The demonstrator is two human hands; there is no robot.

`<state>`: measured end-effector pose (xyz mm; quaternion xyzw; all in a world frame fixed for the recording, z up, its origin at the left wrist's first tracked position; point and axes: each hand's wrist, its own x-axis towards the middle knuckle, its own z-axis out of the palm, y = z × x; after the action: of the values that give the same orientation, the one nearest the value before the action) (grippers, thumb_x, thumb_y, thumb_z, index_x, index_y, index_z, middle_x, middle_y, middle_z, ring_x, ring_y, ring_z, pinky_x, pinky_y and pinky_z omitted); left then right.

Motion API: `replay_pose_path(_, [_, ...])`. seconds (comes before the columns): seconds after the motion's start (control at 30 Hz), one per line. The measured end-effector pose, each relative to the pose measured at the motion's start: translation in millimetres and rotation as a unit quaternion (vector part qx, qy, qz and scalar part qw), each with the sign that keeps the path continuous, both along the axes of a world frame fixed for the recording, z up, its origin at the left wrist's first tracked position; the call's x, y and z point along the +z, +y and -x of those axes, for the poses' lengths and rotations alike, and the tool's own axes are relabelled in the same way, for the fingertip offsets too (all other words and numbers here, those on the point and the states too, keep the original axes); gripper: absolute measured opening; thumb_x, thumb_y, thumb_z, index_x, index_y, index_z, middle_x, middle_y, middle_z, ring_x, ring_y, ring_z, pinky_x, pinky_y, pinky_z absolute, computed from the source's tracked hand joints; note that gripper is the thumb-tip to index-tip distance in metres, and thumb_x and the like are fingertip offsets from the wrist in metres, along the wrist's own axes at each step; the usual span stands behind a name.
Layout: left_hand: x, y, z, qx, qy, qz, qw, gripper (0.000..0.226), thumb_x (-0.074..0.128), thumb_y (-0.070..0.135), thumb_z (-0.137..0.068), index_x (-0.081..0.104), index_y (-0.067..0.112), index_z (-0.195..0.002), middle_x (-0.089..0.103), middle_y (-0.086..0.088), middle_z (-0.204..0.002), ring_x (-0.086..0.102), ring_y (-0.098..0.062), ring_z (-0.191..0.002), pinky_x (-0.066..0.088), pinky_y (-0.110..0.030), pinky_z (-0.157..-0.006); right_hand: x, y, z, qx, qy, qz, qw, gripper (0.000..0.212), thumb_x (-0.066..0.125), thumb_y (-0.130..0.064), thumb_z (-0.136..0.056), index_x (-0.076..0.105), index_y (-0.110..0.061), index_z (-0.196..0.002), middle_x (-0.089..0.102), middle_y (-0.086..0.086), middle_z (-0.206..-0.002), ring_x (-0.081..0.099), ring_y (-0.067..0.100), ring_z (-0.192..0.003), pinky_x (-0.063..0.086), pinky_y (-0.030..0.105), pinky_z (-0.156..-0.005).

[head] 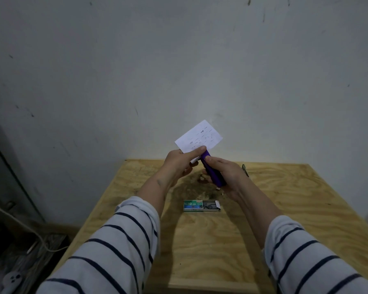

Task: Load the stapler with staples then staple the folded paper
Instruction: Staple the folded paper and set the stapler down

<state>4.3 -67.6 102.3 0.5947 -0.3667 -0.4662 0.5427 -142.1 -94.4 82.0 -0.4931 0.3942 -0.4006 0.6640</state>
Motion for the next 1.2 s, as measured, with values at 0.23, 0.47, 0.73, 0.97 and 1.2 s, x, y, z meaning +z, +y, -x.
replay_pose_path(0.23, [4.1,0.3,-2.6,-0.032,-0.042,-0.03,0.998,0.054,0.076,0.043,-0.075,0.061,0.012,-0.116,0.065,-0.005,-0.104,0.059,-0.025,-0.094,0.052,-0.037,-0.075,1.8,1.8,0.0,-0.002,0.028,0.022,0.999,0.043,0.071,-0.026,-0.081,0.063,-0.007,-0.118,0.069,0.014,-0.1,0.066,0.024,-0.087,0.05,0.026,-0.058])
replay_pose_path(0.47, [-4.8,-5.4,0.4,0.015,-0.039,-0.009,0.999,0.049,0.076,0.028,-0.079,0.059,0.004,-0.119,0.063,-0.007,-0.12,0.059,-0.021,-0.09,0.047,-0.025,-0.07,1.4,7.4,-6.8,-0.056,0.064,0.047,0.995,0.026,0.072,-0.024,-0.08,0.07,-0.014,-0.104,0.069,0.014,-0.105,0.064,0.027,-0.088,0.047,0.023,-0.058])
replay_pose_path(0.73, [-3.7,-2.5,4.2,0.012,-0.065,0.006,0.998,0.029,0.056,0.043,-0.092,0.057,0.017,-0.106,0.062,0.0,-0.102,0.057,-0.019,-0.096,0.048,-0.033,-0.081,0.3,3.5,-2.3,-0.052,0.09,0.044,0.994,0.039,0.067,-0.033,-0.085,0.064,-0.009,-0.115,0.069,0.015,-0.103,0.063,0.023,-0.081,0.048,0.023,-0.058])
replay_pose_path(0.97, [-5.2,-6.5,-3.7,0.118,-0.091,0.04,0.988,0.012,0.059,0.019,-0.093,0.062,0.012,-0.103,0.064,-0.005,-0.095,0.063,-0.02,-0.086,0.056,-0.033,-0.075,0.6,-4.7,-0.2,-0.059,0.108,0.01,0.992,0.038,0.059,-0.04,-0.088,0.06,-0.009,-0.11,0.068,0.011,-0.087,0.06,0.024,-0.077,0.048,0.031,-0.064])
replay_pose_path(1.2, [-12.3,-5.8,-7.1,0.138,-0.065,0.027,0.988,0.023,0.062,0.013,-0.09,0.052,0.012,-0.111,0.063,-0.009,-0.107,0.065,-0.017,-0.079,0.058,-0.031,-0.068,-4.9,-10.2,4.7,-0.084,0.129,0.053,0.987,0.044,0.062,-0.019,-0.087,0.055,-0.006,-0.128,0.065,0.009,-0.101,0.06,0.024,-0.088,0.045,0.028,-0.06])
